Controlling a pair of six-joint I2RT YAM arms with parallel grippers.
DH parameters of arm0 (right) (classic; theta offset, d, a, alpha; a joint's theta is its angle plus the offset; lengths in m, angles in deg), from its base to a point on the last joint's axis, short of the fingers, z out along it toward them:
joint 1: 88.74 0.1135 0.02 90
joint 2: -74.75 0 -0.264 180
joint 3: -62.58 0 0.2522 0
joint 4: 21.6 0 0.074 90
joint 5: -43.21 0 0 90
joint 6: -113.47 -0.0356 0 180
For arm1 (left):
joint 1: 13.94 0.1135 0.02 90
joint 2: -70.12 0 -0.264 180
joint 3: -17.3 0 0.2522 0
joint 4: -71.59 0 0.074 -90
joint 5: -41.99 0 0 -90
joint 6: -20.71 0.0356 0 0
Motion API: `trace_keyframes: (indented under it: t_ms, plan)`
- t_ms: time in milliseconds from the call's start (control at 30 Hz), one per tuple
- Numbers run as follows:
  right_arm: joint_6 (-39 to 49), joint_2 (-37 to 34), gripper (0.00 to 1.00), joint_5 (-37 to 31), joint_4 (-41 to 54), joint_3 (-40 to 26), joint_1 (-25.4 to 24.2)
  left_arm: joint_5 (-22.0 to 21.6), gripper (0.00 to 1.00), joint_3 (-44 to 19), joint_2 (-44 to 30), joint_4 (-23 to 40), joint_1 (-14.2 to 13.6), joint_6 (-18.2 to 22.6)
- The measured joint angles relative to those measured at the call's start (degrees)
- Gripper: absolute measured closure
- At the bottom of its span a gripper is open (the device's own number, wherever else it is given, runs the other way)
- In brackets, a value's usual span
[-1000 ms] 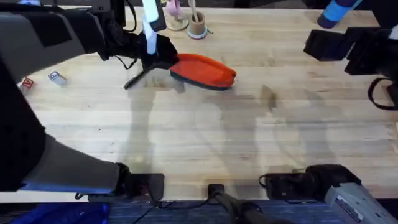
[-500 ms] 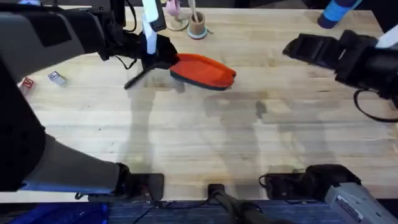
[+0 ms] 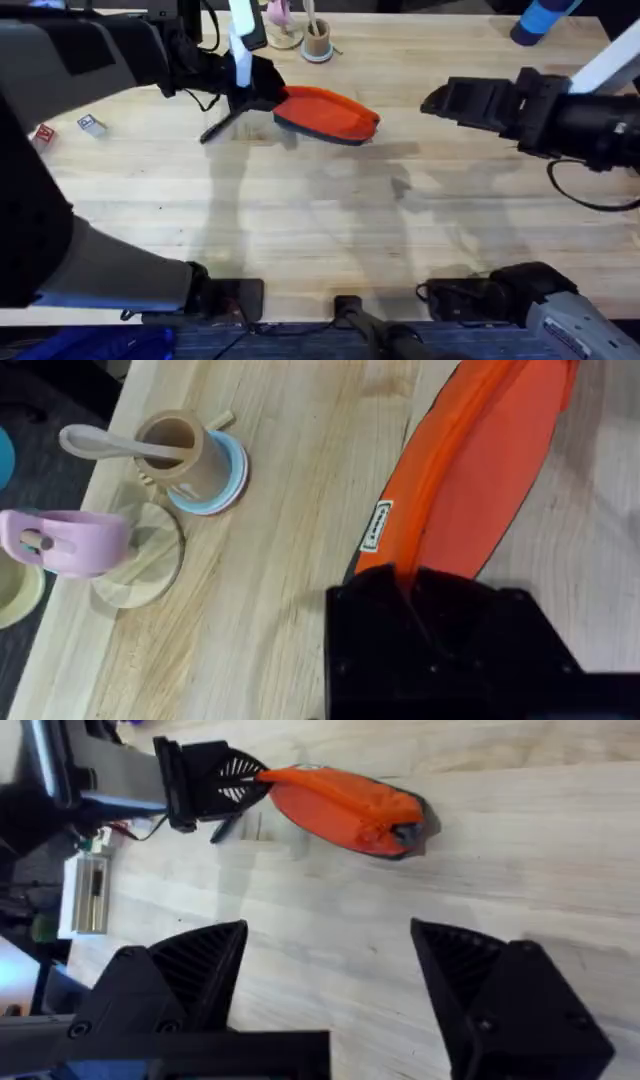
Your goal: Unzip the bag, pick up the pens from the table one at a time and place them inside, then zip the bag closed.
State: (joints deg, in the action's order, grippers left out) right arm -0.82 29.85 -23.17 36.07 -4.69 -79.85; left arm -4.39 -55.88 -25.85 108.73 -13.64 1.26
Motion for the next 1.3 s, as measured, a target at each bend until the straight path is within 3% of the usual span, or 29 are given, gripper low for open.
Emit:
trace_keyframes:
  t_ms: [400,767,1000,1300]
  plan:
    - [-8.9,-2.0,0.004,0.0,0.2,0.0,0.6,0.0,0.957,0.0,0.0,0.0,0.0,0.0]
    - [-11.1,-12.2,0.004,-0.3,-1.5,0.0,7.2,0.0,0.957,0.0,0.0,0.0,0.0,0.0]
    - [-12.2,-18.9,0.004,-0.7,-9.2,0.0,11.6,0.0,0.957,0.0,0.0,0.0,0.0,0.0]
    - [-17.3,-24.8,0.004,-4.3,-12.6,0.0,14.0,0.0,0.958,0.0,0.0,0.0,0.0,0.0]
